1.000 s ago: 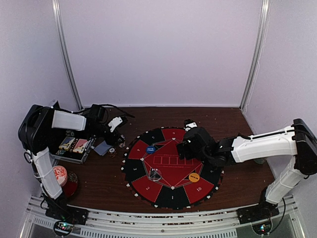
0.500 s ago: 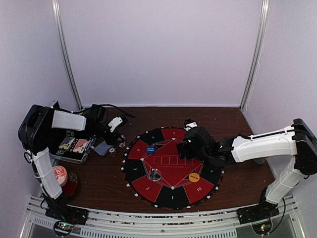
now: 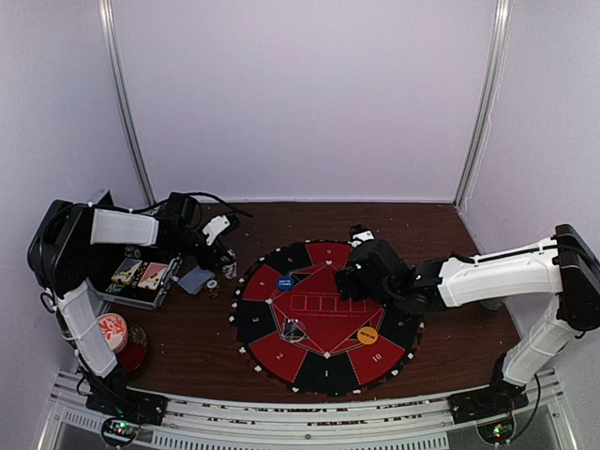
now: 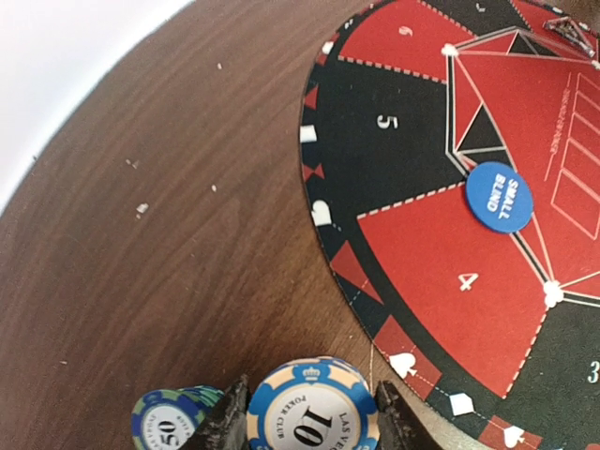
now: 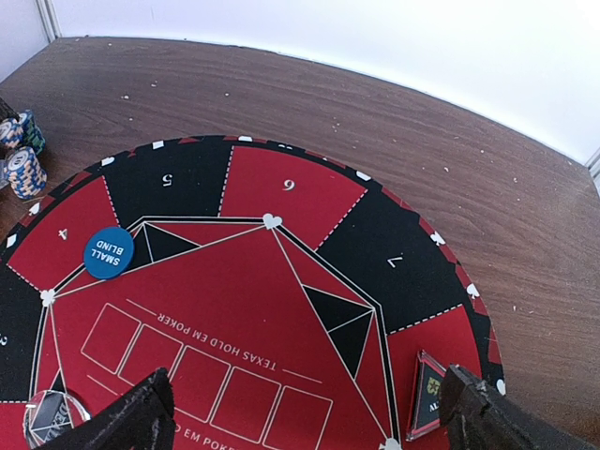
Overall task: Distribute texas hold em gaming equipment
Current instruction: Pick up the pile of poker chips from the pile of poker chips, then place the pile of poker chips at the dealer area.
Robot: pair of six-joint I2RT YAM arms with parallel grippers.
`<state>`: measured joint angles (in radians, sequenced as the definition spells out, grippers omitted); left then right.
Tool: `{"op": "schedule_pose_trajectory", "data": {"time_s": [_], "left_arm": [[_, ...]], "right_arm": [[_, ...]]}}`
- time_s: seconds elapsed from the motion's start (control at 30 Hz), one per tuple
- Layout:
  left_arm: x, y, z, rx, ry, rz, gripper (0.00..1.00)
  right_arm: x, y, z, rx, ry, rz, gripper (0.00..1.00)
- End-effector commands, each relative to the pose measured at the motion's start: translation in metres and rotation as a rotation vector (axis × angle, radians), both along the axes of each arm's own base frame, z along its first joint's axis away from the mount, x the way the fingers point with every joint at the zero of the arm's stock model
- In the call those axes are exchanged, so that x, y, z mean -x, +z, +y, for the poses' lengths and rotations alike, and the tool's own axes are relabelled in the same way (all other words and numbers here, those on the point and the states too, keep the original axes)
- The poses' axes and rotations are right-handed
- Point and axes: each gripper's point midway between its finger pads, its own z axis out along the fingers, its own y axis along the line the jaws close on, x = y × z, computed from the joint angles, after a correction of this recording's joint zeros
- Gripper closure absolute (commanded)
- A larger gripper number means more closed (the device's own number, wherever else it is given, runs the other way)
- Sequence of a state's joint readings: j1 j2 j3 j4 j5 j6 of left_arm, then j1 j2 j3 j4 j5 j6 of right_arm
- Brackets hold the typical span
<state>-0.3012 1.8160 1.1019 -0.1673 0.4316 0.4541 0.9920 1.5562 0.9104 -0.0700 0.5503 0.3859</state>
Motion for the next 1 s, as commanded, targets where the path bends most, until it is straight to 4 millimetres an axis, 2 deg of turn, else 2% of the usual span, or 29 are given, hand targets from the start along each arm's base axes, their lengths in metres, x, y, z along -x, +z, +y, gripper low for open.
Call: {"op": "schedule_pose_trajectory", "data": {"time_s": [0.0, 0.27, 0.67, 0.97], "left_arm": [[0.006, 0.028, -0.006, 0.041, -0.038, -0.063, 0.68], [0.029, 0.038, -0.016, 0.071, -0.142, -0.071, 0.69], [0.107, 0.034, -0.055, 0.077, -0.458, -0.097, 0.70], [0.140, 0.020, -0.070, 0.051, -0.579, -0.103, 0.70]], "right_arm": [[-0.002, 0.000, -0.003, -0.007, -0.020, -0.008, 0.01], [-0.002, 0.002, -0.004, -0.010, -0.023, -0.011, 0.01], [-0.002, 0.004, -0.007, -0.015, -0.029, -0.020, 0.01], [-0.002, 0.005, -0.008, -0.013, -0.031, -0.023, 0.01]]}}
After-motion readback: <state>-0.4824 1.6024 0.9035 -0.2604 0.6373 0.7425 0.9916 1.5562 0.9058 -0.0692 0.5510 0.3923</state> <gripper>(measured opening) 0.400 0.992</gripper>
